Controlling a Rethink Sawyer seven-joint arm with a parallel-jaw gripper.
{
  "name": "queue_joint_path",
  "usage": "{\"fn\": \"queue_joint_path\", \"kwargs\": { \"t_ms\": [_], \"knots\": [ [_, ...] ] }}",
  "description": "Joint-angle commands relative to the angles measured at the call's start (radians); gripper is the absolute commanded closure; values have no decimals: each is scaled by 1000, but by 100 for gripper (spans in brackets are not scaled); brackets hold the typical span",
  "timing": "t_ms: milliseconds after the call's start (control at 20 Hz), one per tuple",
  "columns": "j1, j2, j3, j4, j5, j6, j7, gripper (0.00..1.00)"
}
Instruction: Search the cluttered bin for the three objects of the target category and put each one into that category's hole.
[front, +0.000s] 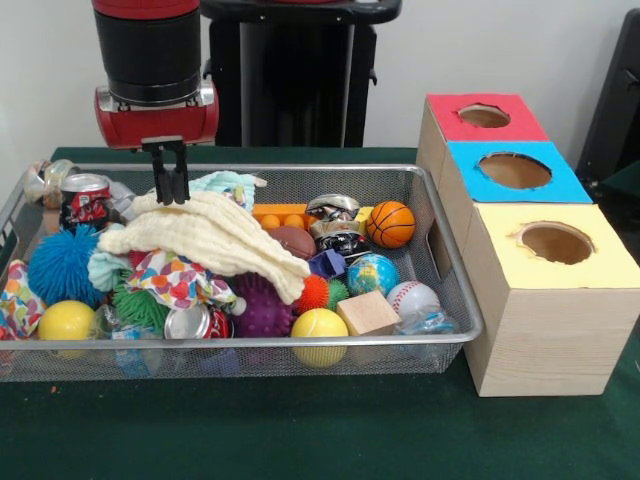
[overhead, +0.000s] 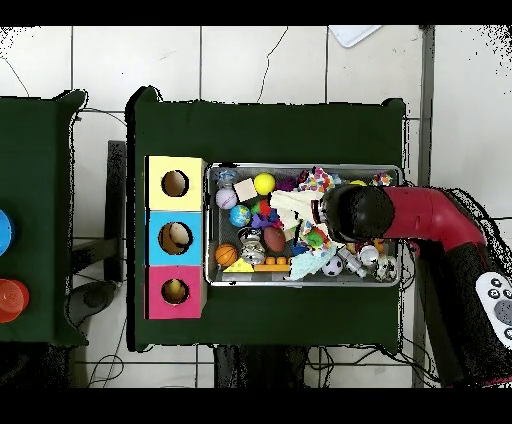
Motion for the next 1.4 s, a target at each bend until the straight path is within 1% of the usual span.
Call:
{"fn": "queue_joint_path", "kwargs": {
  "t_ms": [50,550,800,950,1000,1250,1350,1400],
  "knots": [
    [8,16,-49,-4,23,-54,116,100],
    [16,16,-64,-3,39,-60,107,100],
    [12,47,-71,-22,39,-84,100,100],
    [17,47,-80,-26,44,-57,95,100],
    [19,47,-83,-27,46,-49,93,0],
    [22,44,-90,-30,50,-38,91,0],
    [23,36,-88,-32,54,-55,96,0],
    [27,29,-84,-32,62,-38,92,0]
  ]
}}
